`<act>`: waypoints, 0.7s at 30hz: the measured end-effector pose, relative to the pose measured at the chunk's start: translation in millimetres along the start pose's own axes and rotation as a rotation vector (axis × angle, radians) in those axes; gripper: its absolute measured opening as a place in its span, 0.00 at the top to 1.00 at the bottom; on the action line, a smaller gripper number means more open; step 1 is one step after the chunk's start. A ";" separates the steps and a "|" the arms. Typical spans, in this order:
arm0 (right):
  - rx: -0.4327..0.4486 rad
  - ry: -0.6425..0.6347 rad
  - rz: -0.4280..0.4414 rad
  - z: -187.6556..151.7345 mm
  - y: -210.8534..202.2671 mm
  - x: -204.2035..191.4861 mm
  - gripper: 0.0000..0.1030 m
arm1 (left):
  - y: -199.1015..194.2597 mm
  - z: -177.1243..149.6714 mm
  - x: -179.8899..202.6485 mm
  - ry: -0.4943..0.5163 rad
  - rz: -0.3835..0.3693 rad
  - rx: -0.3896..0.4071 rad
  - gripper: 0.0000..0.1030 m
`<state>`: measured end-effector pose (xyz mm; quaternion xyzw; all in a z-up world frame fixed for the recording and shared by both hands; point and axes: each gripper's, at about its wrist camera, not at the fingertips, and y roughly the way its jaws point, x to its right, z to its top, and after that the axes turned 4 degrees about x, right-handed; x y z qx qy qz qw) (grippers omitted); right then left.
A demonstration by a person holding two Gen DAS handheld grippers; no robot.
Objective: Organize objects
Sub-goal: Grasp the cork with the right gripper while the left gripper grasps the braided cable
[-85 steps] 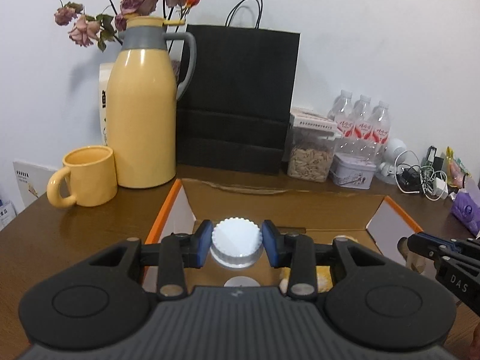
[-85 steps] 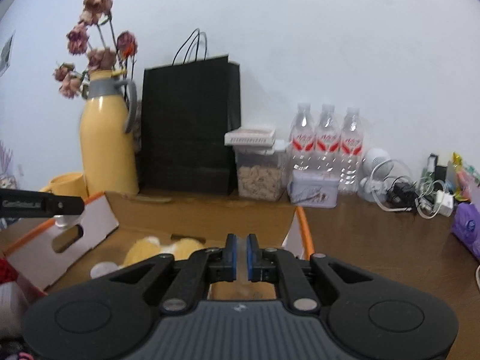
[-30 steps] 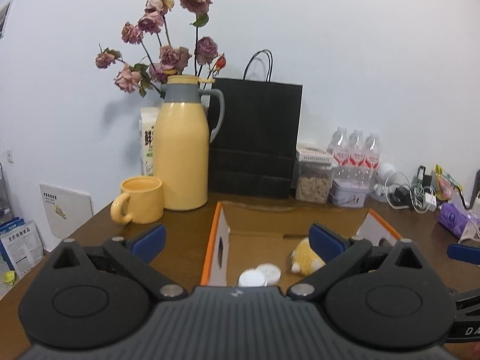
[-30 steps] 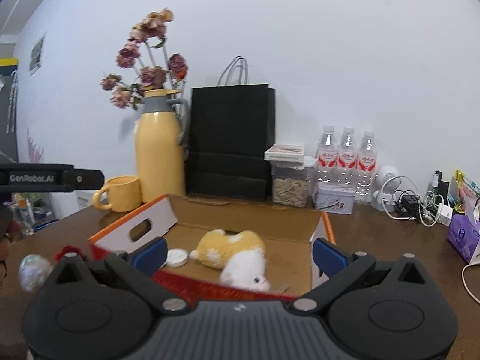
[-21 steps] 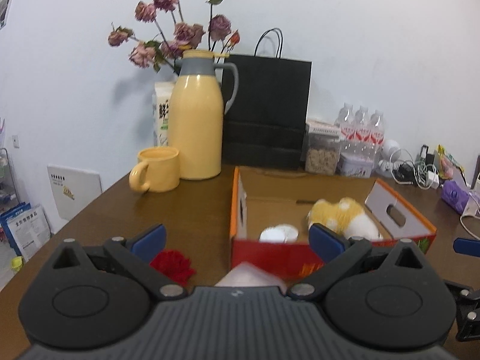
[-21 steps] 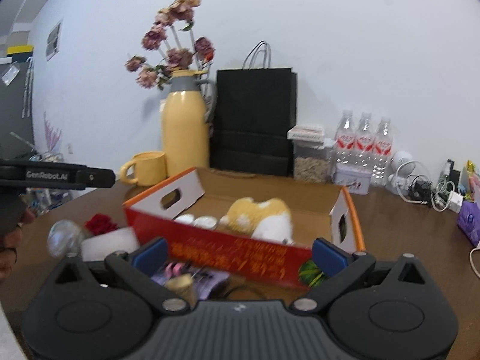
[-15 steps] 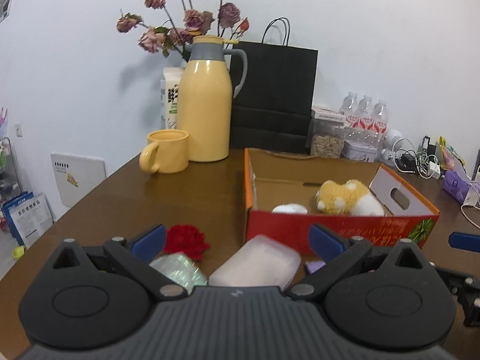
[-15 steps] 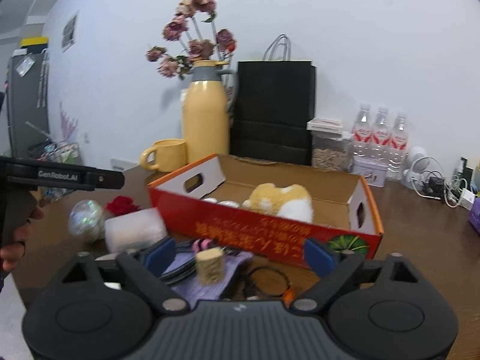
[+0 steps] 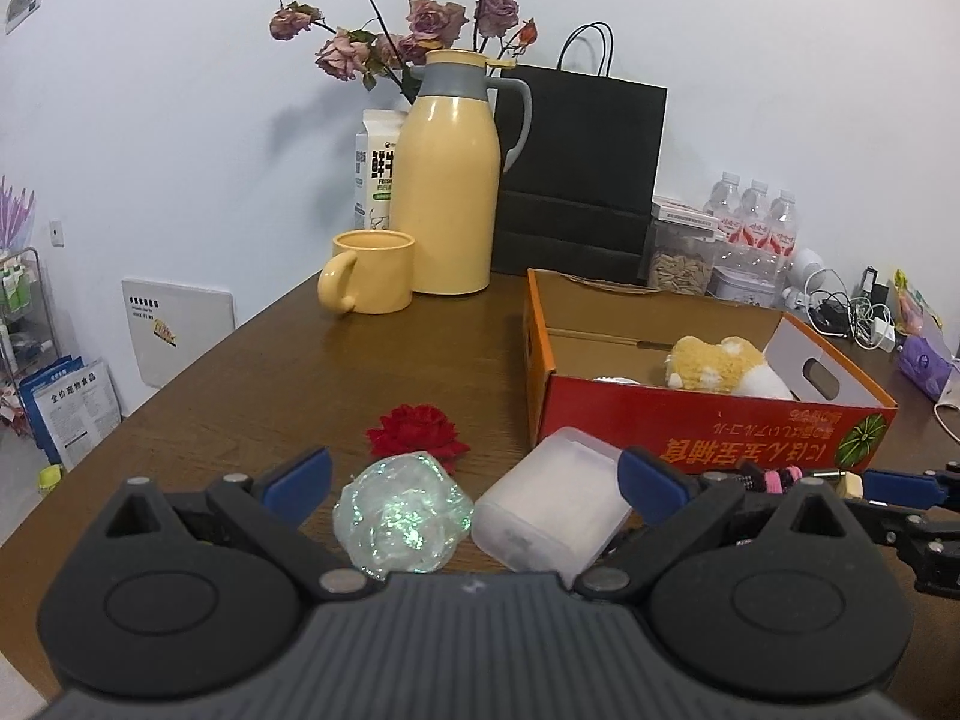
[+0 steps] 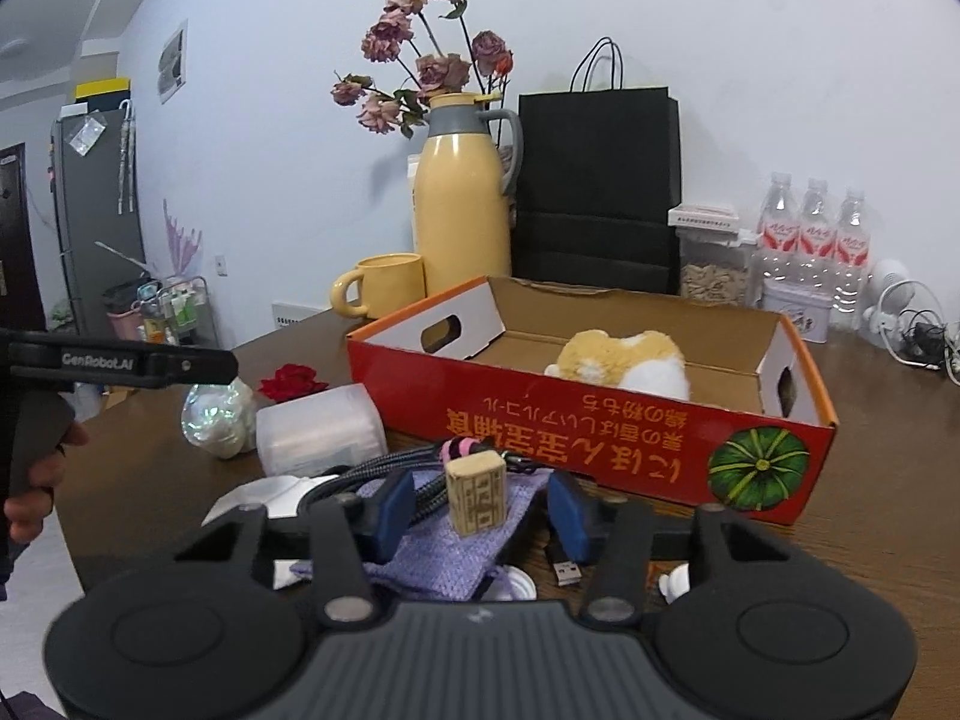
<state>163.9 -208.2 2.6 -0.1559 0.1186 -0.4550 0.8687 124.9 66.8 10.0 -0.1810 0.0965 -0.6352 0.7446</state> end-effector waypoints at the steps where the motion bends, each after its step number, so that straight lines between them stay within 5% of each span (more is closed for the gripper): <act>1: -0.002 0.003 0.007 0.3 2.4 0.9 0.60 | 0.3 -0.4 -0.3 -0.001 0.000 -0.002 0.00; 4: 0.000 0.016 0.019 0.8 7.8 3.4 0.79 | 1.9 -2.2 -0.3 -0.004 0.000 -0.015 0.00; 13: 0.055 0.028 0.021 3.7 -2.5 11.5 0.80 | 10.7 -2.2 16.8 0.011 -0.036 -0.046 0.00; 21: 0.077 0.029 -0.063 10.6 -3.6 34.6 0.80 | 30.4 -1.9 63.4 0.049 -0.186 -0.166 0.00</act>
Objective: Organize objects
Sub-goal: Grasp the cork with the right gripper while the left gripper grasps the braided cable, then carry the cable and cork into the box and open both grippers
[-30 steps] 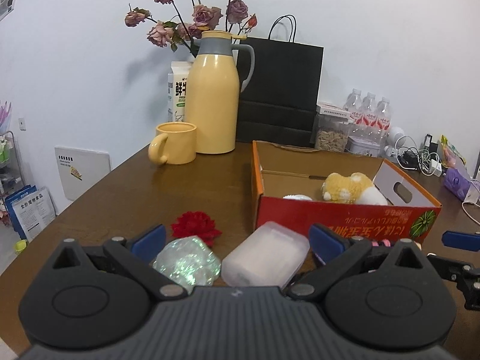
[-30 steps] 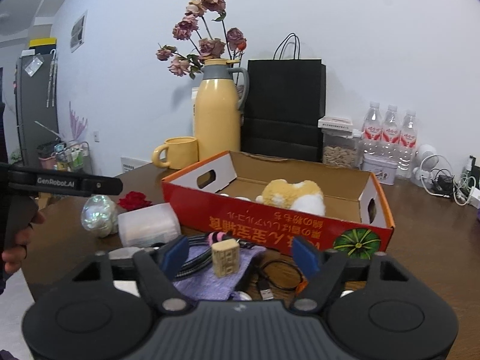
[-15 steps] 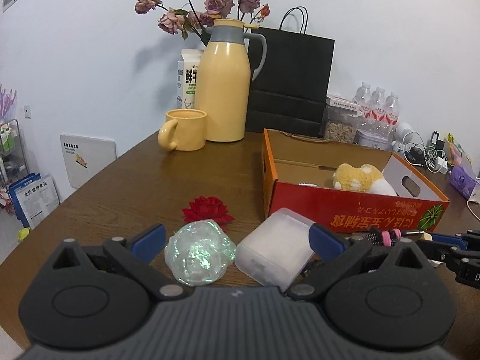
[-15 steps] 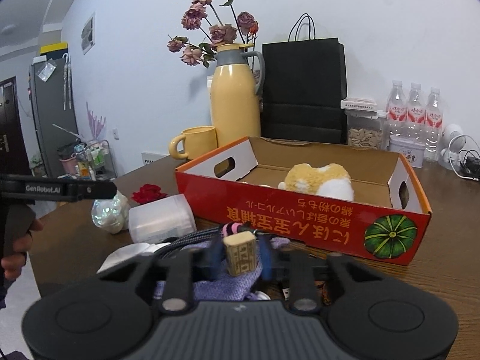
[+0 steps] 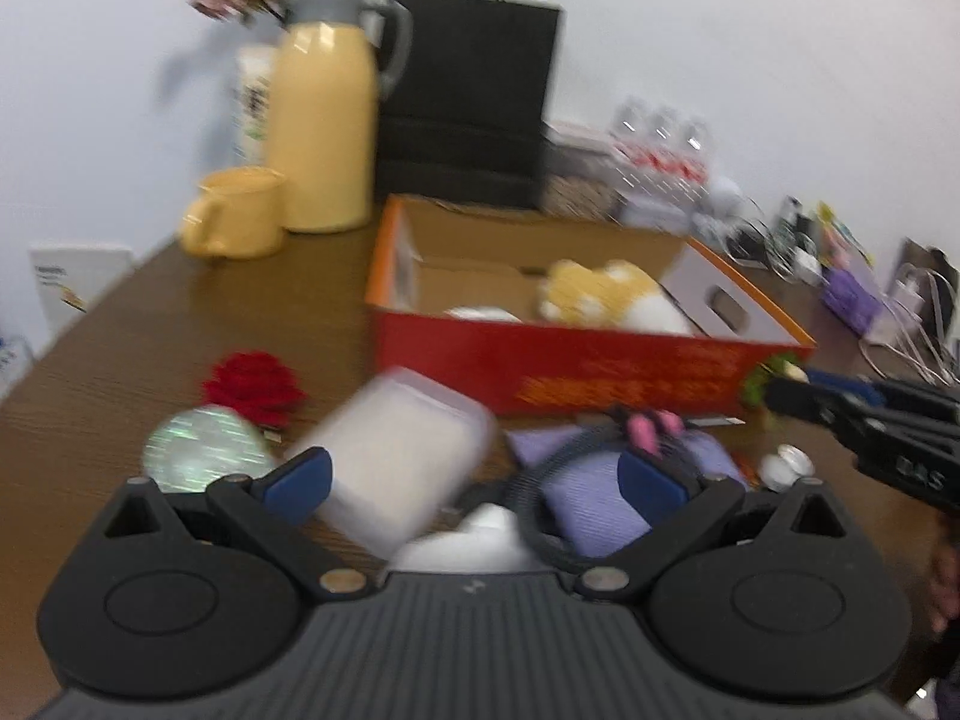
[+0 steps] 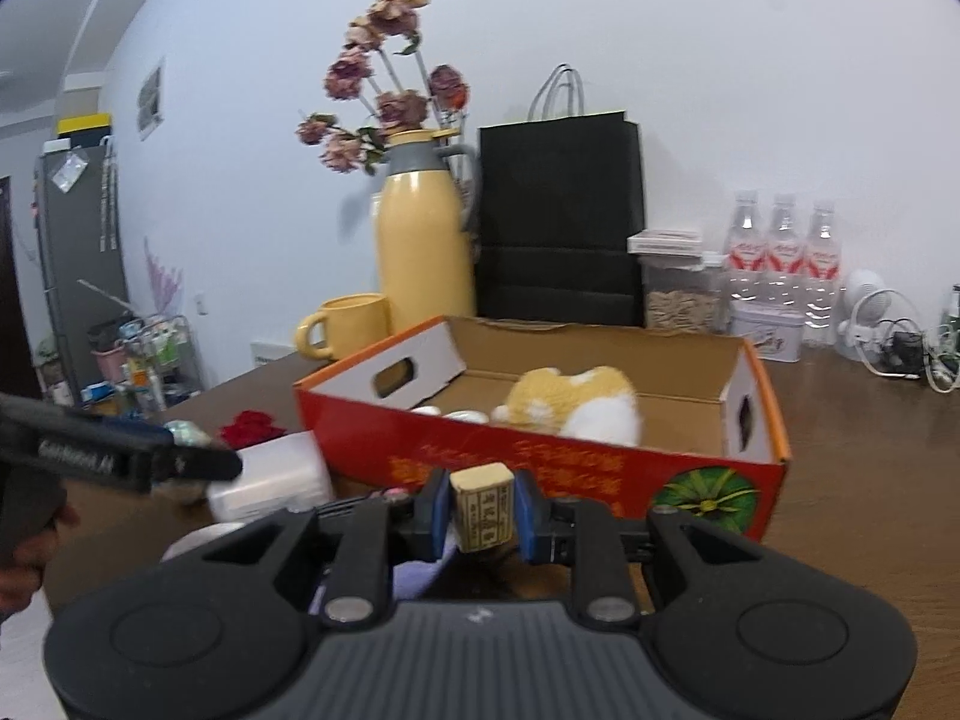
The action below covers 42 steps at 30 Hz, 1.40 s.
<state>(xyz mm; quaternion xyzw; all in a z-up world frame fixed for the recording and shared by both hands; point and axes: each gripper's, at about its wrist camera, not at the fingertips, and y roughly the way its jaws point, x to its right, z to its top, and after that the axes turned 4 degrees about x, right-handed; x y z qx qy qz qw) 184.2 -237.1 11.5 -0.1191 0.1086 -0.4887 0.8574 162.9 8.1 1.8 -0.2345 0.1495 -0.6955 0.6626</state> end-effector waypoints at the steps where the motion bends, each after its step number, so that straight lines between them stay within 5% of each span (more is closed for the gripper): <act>1: 0.000 -0.002 -0.005 1.0 0.9 2.7 0.80 | 3.4 0.7 5.2 0.005 -0.017 -0.011 0.00; 9: -0.014 -0.020 -0.024 1.1 13.4 17.5 0.80 | 29.7 2.2 31.2 0.030 -0.077 -0.091 0.00; 22: -0.027 -0.031 -0.031 -4.1 29.5 24.1 0.79 | 50.2 1.2 40.6 0.017 -0.064 -0.136 0.00; 42: -0.026 -0.051 -0.042 -9.6 27.7 20.4 0.79 | 42.7 0.7 33.6 -0.066 -0.100 -0.102 0.13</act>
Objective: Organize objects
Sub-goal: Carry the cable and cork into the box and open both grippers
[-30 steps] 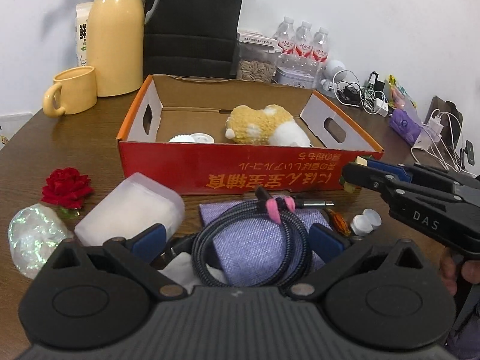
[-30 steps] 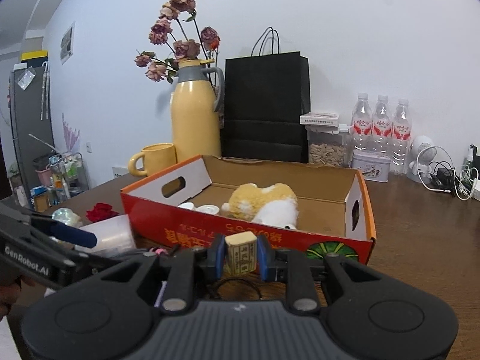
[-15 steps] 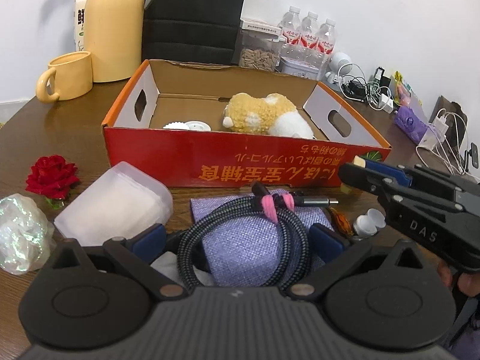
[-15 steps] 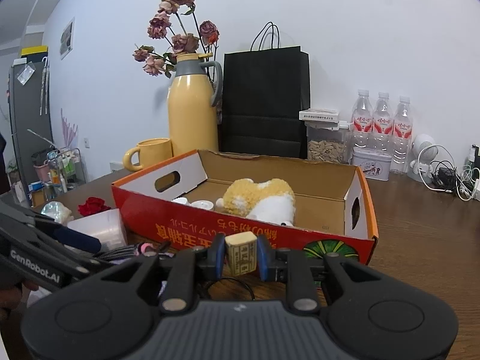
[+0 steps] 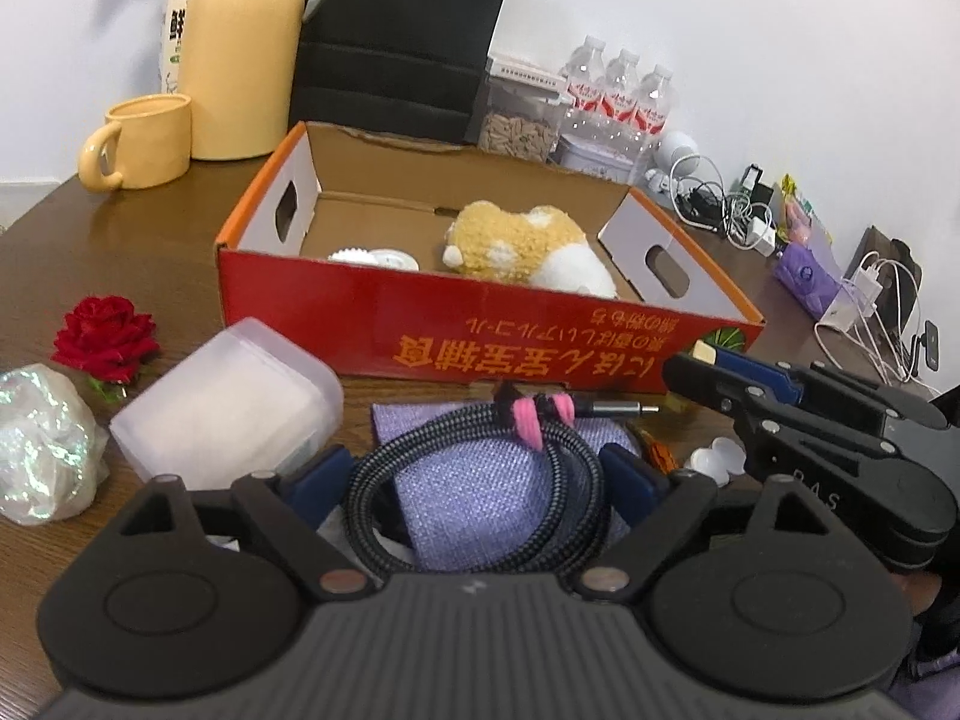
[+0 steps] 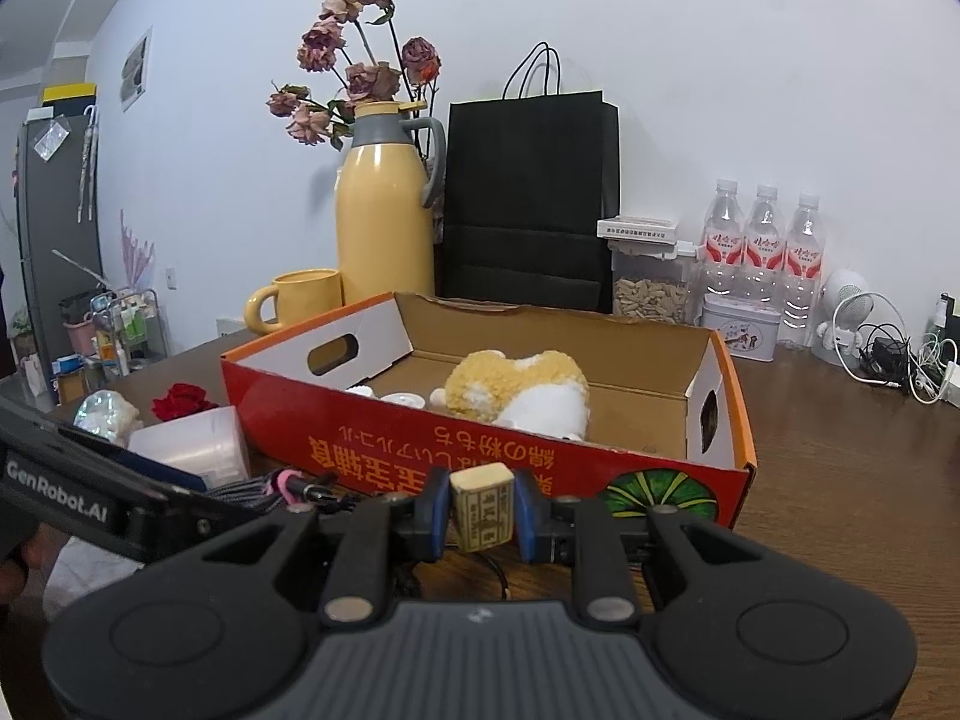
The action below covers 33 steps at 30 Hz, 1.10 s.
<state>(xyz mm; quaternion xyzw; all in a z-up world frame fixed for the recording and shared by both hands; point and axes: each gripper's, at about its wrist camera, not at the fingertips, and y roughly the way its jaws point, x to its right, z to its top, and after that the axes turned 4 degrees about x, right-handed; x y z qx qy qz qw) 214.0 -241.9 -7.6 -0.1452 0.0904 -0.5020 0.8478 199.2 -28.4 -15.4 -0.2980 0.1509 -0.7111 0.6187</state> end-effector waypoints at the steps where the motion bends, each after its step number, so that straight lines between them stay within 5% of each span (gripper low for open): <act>1: 0.002 0.000 -0.001 0.7 -1.0 0.0 0.79 | -2.1 1.5 0.4 0.003 0.000 0.008 0.13; 18: 0.081 -0.051 -0.020 41.7 -4.1 -3.9 0.79 | -20.1 54.8 7.9 0.043 -0.001 0.198 0.13; 33: 0.077 0.018 -0.152 81.6 76.0 35.5 0.79 | 56.1 121.3 0.1 -0.024 0.122 0.289 0.13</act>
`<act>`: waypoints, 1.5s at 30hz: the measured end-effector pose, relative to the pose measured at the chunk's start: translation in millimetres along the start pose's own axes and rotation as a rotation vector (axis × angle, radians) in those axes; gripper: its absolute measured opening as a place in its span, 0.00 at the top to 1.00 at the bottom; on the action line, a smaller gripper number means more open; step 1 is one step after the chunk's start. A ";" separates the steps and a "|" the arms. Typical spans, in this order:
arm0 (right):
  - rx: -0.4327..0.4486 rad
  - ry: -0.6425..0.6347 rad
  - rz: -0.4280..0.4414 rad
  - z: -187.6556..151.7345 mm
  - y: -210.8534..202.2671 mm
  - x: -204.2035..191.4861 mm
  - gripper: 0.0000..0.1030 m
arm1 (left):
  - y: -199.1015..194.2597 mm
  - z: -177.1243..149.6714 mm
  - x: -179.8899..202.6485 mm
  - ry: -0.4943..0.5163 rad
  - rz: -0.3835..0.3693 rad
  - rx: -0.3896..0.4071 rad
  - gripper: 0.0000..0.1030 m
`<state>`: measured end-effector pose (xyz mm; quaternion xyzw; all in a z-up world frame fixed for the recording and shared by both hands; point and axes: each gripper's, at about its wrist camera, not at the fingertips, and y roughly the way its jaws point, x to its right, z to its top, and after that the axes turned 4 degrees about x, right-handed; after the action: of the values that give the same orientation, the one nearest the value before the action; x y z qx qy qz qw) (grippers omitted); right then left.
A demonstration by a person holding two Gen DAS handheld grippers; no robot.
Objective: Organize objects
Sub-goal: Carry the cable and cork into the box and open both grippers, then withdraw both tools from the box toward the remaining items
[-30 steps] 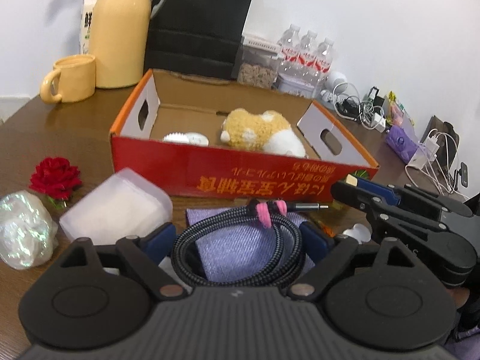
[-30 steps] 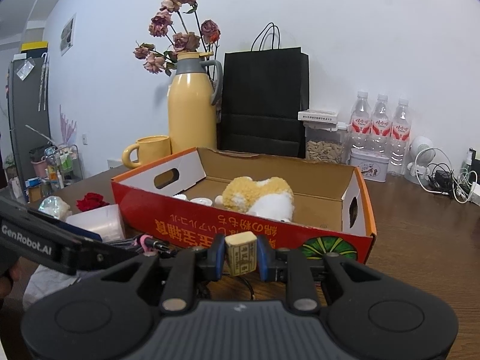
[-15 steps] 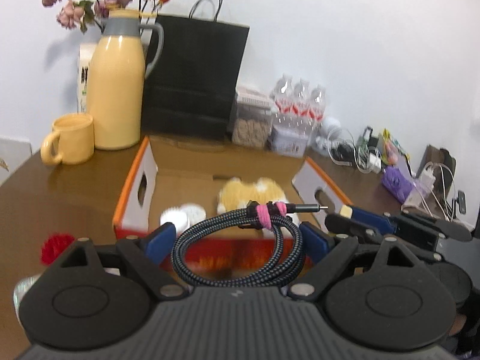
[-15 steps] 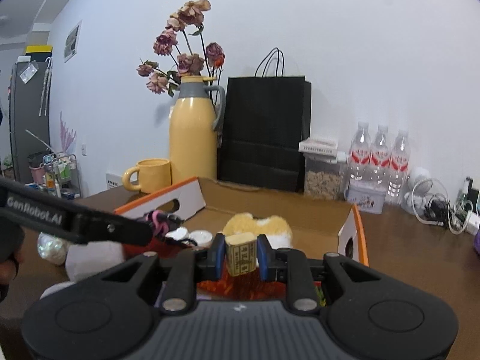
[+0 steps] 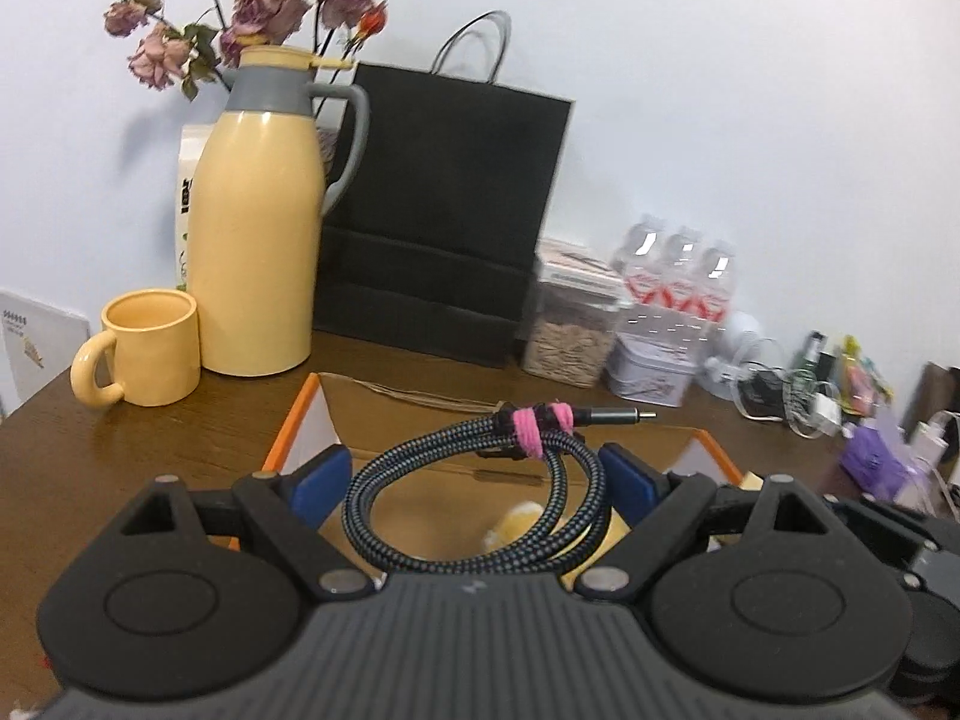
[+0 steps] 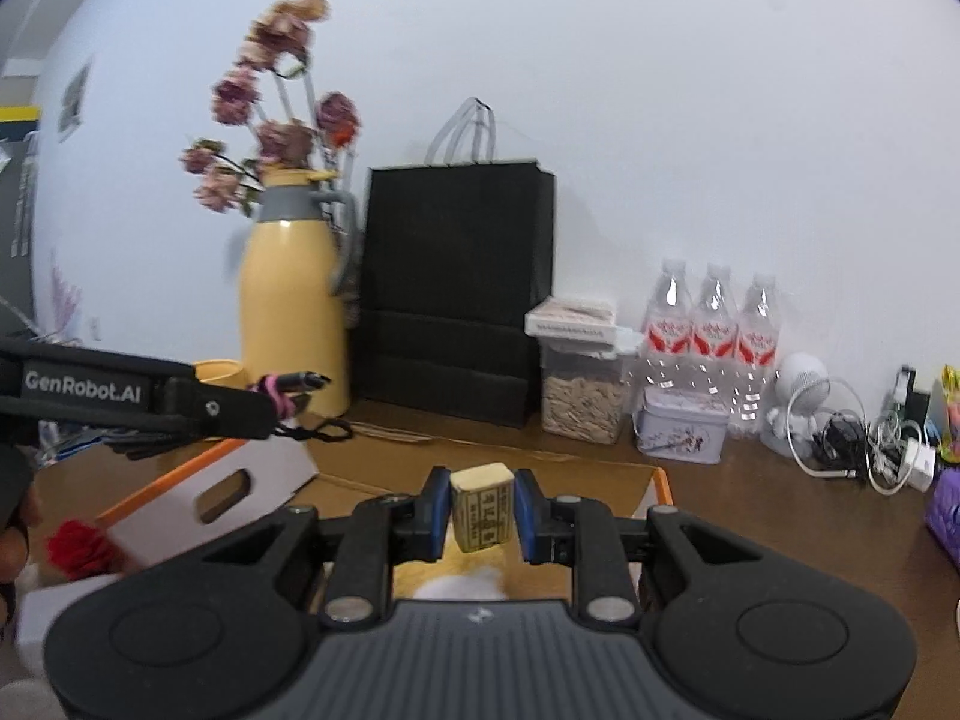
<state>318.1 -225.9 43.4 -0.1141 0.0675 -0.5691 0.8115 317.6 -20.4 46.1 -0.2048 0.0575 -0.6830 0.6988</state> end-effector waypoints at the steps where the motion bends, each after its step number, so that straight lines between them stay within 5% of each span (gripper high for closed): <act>1: -0.005 0.007 -0.008 -2.1 7.4 2.2 0.79 | 7.6 -1.0 -1.2 0.000 0.015 0.000 0.13; 9: -0.071 0.046 -0.022 -25.3 32.8 16.1 0.79 | 38.9 -22.9 -6.3 0.052 0.062 -0.041 0.13; 15: -0.098 0.028 -0.022 -32.9 35.8 10.7 0.79 | 31.6 -31.7 1.8 0.116 0.080 0.009 0.14; 18: -0.079 0.030 -0.035 -31.9 30.1 9.9 0.77 | 24.3 -31.9 2.6 0.111 0.082 0.052 0.00; 19: -0.073 0.035 -0.036 -31.2 28.0 10.4 0.66 | 22.5 -30.7 2.9 0.107 0.085 0.065 0.00; 22: -0.052 0.037 -0.049 -30.3 23.7 10.5 0.12 | 22.1 -30.5 3.0 0.097 0.091 0.064 0.00; 24: -0.046 0.033 -0.047 -30.3 22.4 9.2 0.01 | 23.1 -30.3 2.8 0.095 0.098 0.057 0.00; 45: -0.024 0.024 -0.025 -20.5 8.4 3.2 0.00 | -3.9 -13.4 6.0 0.076 0.074 0.101 0.00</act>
<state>321.9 -228.4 21.4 -0.1180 0.0825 -0.5799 0.8019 309.5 -29.0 36.6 -0.1411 0.0570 -0.6660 0.7303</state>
